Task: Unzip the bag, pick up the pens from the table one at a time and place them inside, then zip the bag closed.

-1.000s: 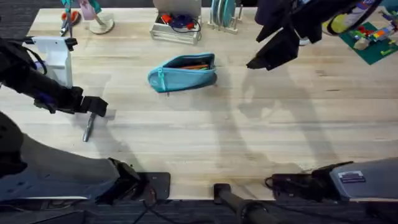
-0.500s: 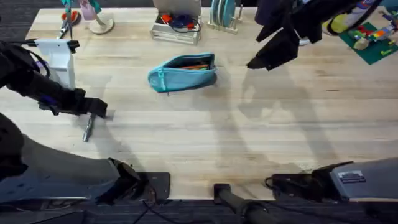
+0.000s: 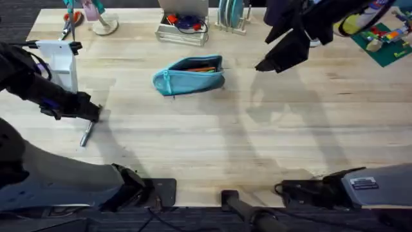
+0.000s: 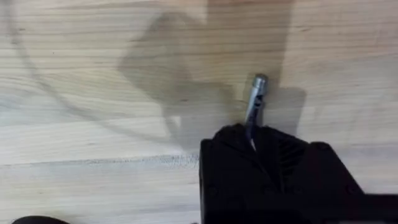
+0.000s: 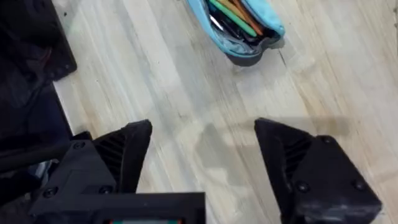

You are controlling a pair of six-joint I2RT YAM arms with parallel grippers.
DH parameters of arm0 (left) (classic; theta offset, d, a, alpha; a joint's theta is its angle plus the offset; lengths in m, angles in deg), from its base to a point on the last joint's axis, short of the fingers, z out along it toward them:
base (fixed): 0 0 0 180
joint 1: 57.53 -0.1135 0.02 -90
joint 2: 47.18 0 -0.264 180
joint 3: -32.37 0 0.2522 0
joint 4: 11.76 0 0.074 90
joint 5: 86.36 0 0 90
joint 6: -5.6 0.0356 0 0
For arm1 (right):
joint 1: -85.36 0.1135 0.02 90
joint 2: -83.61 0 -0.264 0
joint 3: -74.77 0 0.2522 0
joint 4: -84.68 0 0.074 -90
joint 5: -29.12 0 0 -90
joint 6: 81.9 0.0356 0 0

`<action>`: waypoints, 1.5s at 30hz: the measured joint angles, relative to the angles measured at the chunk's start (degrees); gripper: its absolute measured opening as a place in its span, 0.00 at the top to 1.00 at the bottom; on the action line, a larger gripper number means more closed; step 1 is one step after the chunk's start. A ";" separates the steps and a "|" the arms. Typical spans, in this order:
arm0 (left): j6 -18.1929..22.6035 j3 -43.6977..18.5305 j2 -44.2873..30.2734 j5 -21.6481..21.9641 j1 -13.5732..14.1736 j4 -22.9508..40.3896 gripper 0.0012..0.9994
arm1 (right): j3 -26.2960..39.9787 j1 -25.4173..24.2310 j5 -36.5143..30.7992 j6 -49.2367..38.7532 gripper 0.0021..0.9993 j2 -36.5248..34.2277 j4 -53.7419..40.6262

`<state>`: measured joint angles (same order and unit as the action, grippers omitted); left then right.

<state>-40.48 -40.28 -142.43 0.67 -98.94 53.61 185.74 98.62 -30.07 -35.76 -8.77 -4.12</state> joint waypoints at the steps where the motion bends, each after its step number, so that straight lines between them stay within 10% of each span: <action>1: 0.00 0.00 0.03 -0.05 0.00 0.00 0.96 | 0.00 0.00 0.00 0.00 0.00 0.00 0.00; 13: -0.86 0.87 8.45 -2.74 0.02 -3.65 0.96 | 0.00 0.00 0.00 -0.01 0.00 0.00 0.00; 33: -23.98 0.90 21.90 -12.15 0.66 1.31 0.96 | 0.00 0.00 0.00 0.01 0.00 -0.01 0.00; 45: -27.03 -2.24 21.90 -20.79 1.88 1.55 0.96 | 0.00 0.00 0.00 0.01 0.00 0.00 0.00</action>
<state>-67.50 -42.52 -120.53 -20.12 -97.06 55.16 185.74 98.62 -30.07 -35.76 -8.77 -4.12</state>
